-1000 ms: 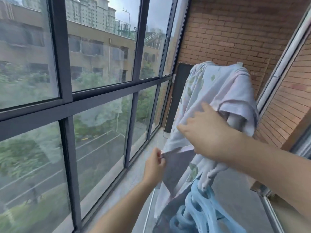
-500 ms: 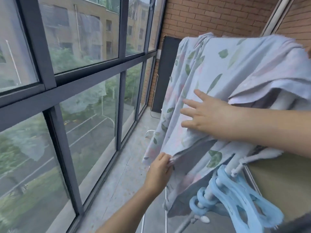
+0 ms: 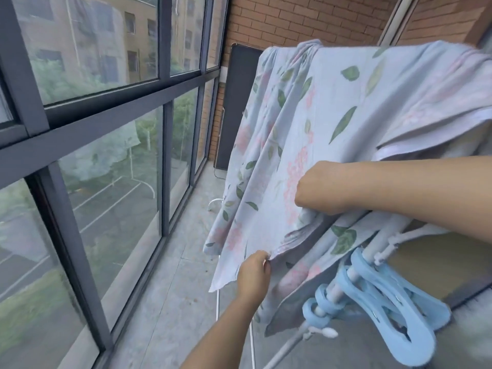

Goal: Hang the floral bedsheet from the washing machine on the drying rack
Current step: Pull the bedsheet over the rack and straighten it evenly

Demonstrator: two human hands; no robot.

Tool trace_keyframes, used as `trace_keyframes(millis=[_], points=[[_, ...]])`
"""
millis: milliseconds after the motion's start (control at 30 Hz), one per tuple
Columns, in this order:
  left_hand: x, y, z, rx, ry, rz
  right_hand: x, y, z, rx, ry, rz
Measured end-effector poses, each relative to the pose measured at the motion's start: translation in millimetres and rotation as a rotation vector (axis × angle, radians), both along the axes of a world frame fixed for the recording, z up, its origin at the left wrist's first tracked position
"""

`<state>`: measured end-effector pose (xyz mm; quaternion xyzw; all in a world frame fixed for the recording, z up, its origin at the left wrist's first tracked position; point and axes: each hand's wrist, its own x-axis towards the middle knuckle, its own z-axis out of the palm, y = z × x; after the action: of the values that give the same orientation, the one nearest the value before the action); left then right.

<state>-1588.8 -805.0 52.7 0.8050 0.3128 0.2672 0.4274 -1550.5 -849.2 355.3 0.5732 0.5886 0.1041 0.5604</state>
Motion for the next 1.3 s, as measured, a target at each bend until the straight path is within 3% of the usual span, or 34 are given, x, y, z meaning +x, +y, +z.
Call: trace_keyframes(millis=[133, 400, 600, 900, 1100, 1300], points=[[-11.3, 1.4, -11.2, -0.020, 0.009, -0.091, 1.7, 9.5, -13.7, 0.011, 0.071, -0.112], [-33.6, -18.1, -40.8, 0.315, -0.025, -0.408, 0.3, 25.6, -97.8, -0.012, 0.046, -0.335], [-58.3, -8.3, -90.6, 0.108, 0.043, -0.399, 3.9, 16.1, -109.3, 0.111, 0.127, -0.450], [-50.0, 9.2, -46.5, 0.035, -0.040, -0.255, -10.2, 26.6, -72.4, 0.243, 0.152, -0.163], [-22.8, 7.8, 18.5, -0.022, -0.124, -0.204, -26.9, 14.8, -51.3, 0.547, 0.265, -0.045], [-39.9, 22.7, 22.2, -0.059, -0.138, -0.193, -68.5, -28.5, -67.2, 0.977, 0.672, -0.172]])
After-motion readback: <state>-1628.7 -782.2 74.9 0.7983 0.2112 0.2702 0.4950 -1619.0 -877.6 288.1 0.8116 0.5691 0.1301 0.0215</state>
